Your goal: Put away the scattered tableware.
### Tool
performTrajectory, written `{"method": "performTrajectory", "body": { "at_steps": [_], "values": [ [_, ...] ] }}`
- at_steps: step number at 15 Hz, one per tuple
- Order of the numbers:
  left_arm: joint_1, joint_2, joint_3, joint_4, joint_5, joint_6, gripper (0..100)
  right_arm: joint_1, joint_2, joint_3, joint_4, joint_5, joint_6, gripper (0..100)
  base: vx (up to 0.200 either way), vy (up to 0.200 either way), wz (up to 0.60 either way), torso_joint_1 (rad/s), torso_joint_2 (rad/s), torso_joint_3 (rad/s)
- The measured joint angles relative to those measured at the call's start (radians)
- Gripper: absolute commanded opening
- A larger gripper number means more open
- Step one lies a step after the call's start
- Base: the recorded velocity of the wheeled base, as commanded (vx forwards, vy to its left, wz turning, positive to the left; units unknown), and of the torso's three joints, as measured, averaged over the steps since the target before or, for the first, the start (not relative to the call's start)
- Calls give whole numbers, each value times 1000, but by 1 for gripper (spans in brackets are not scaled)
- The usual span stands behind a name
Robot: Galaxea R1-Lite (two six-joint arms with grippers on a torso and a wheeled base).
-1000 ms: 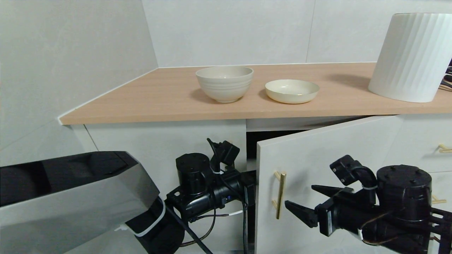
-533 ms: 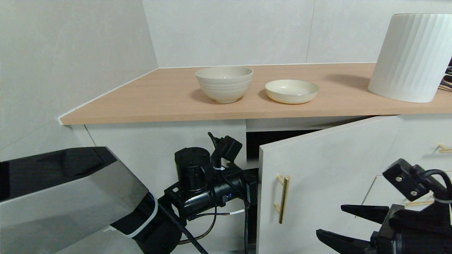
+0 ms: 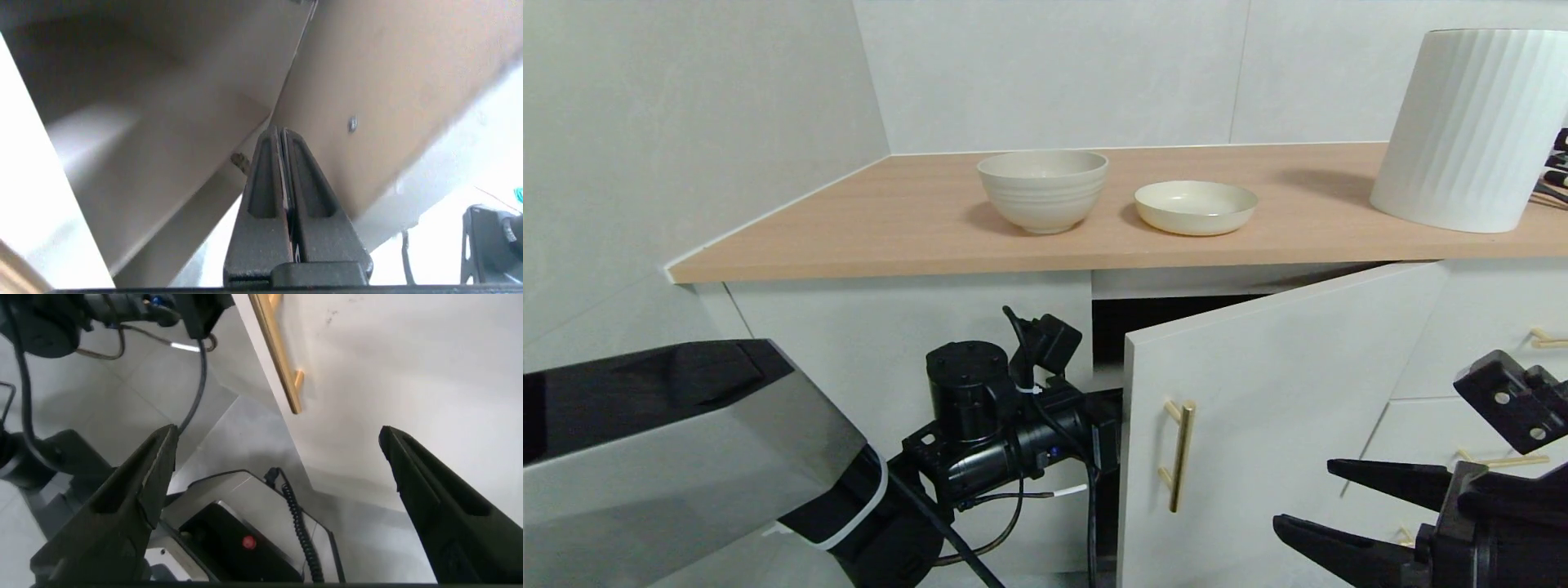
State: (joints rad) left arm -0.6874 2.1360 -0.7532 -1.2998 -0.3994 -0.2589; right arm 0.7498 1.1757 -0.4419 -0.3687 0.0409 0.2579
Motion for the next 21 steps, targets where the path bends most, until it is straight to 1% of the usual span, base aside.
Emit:
{"method": "performTrajectory", "body": {
  "at_steps": [8,12,13,18,21],
  "values": [
    [-5,11,-10,0,-3,0,0,1,-2,3,1,0,0,100,0,0,0,0,0,0],
    [-7,24,-17,0,1,0,0,0,0,4,1,0,0,100,-200,0,0,1,5,-2],
    [-11,26,-20,0,-2,0,0,1,-1,4,1,0,0,100,0,0,0,0,0,0],
    [-15,62,-67,1,-2,0,0,1,3,4,1,1,-1,100,0,0,0,0,0,0],
    [-17,93,-120,8,-2,0,0,1,6,4,1,4,-2,100,0,0,0,0,0,0]
  ]
}}
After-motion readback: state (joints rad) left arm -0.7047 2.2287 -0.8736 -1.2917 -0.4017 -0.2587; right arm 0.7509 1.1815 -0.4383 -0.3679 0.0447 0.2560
